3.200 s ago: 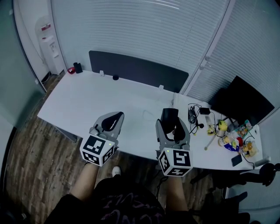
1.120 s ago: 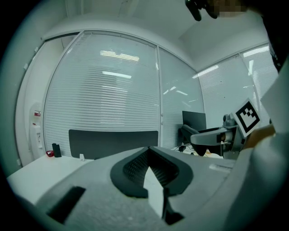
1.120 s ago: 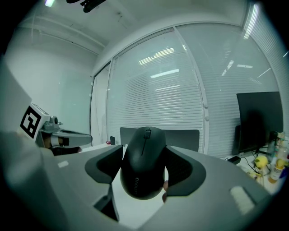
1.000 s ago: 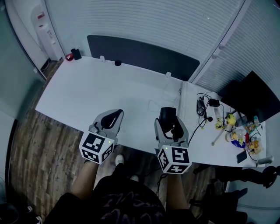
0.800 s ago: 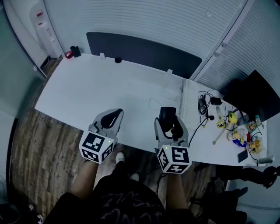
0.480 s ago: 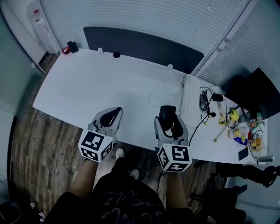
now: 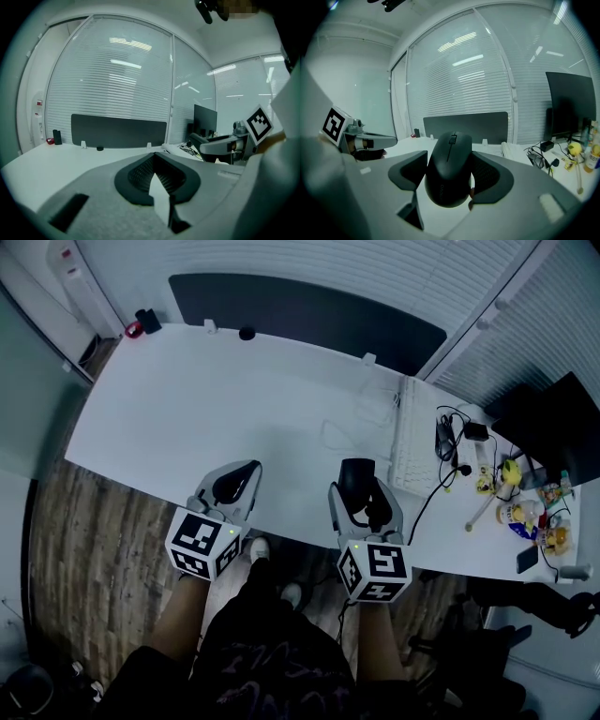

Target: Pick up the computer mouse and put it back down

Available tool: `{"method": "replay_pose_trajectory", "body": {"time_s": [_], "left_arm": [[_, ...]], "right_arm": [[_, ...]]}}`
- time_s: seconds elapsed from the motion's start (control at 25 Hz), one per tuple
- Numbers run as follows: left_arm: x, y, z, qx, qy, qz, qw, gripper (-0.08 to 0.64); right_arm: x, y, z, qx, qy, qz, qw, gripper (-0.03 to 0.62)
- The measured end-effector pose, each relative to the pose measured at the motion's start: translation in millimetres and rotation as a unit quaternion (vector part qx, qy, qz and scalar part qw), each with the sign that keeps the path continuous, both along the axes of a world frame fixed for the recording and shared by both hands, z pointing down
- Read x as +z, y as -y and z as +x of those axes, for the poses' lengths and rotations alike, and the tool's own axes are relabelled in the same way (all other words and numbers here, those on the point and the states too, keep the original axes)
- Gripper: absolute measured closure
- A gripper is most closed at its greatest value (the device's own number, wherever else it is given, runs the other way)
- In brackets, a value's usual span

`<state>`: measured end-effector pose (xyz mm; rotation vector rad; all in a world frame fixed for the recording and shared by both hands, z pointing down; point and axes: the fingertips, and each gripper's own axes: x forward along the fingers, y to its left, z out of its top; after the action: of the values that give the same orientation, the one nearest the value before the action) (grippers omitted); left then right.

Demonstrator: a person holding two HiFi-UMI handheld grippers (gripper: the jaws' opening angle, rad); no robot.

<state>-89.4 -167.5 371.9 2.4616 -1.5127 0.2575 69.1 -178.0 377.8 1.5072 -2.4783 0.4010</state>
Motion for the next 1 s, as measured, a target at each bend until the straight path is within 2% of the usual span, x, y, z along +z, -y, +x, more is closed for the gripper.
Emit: {"method": "replay_pose_trajectory", "body": {"time_s": [0.48, 0.76, 1.0], "left_arm": [[40, -4, -1, 0.006, -0.001, -0.052, 0.9986, 0.558], [60, 3, -4, 0.006, -0.007, -0.061, 0.9981, 0.558], [84, 1, 0, 0.012, -0.011, -0.084, 0.9963, 0.558]], "right_arm": [[39, -3, -2, 0.003, -0.006, -0.042, 0.999, 0.288], [65, -3, -2, 0.008, -0.012, -0.068, 0.998, 0.288], [88, -3, -3, 0.008, -0.018, -0.091, 0.996, 0.288]]}}
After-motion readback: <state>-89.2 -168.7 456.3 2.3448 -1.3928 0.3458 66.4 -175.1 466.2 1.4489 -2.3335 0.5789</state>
